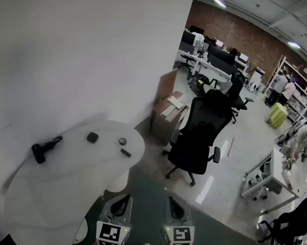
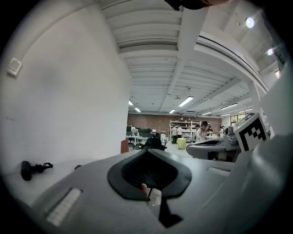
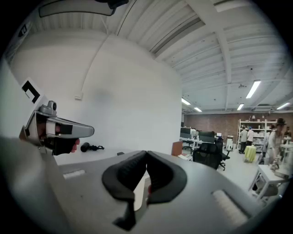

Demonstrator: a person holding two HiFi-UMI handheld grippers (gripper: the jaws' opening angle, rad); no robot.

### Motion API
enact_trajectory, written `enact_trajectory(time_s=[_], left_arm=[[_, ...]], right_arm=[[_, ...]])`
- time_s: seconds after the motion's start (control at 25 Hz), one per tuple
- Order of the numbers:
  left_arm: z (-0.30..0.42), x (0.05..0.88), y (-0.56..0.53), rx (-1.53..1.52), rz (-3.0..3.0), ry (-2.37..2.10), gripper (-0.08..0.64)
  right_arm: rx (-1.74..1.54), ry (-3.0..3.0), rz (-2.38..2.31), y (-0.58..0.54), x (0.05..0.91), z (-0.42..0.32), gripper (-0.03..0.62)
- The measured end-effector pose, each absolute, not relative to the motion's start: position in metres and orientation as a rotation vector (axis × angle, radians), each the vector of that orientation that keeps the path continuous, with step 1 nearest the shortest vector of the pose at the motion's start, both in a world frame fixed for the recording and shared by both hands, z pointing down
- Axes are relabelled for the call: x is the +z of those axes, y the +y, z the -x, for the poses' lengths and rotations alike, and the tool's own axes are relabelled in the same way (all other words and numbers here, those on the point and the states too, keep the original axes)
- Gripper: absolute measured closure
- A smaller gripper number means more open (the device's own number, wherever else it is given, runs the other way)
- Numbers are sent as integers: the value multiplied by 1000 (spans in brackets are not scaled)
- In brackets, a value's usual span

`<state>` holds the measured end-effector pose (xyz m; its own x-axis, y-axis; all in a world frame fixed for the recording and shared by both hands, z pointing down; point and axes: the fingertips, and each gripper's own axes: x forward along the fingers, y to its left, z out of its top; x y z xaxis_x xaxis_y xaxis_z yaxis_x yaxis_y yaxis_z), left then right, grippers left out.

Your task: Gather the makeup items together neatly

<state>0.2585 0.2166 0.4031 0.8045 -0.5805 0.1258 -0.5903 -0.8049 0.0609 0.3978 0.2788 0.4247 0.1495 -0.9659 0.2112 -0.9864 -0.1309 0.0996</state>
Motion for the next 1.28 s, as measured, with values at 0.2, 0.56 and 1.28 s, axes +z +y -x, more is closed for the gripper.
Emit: enact_trajectory(time_s=[0.2, 0.56, 1.28], left_arm=[[-248, 409, 216, 162, -2889, -933, 549], [-236, 417, 203, 167, -2898, -941, 549], [-320, 456, 34, 265, -2850, -1041, 549]], right_arm=[[123, -1930, -2215, 278, 423, -387, 588], [148, -1947, -2228, 265, 427, -377, 588], [224, -2017, -2160, 85, 467, -471, 588]])
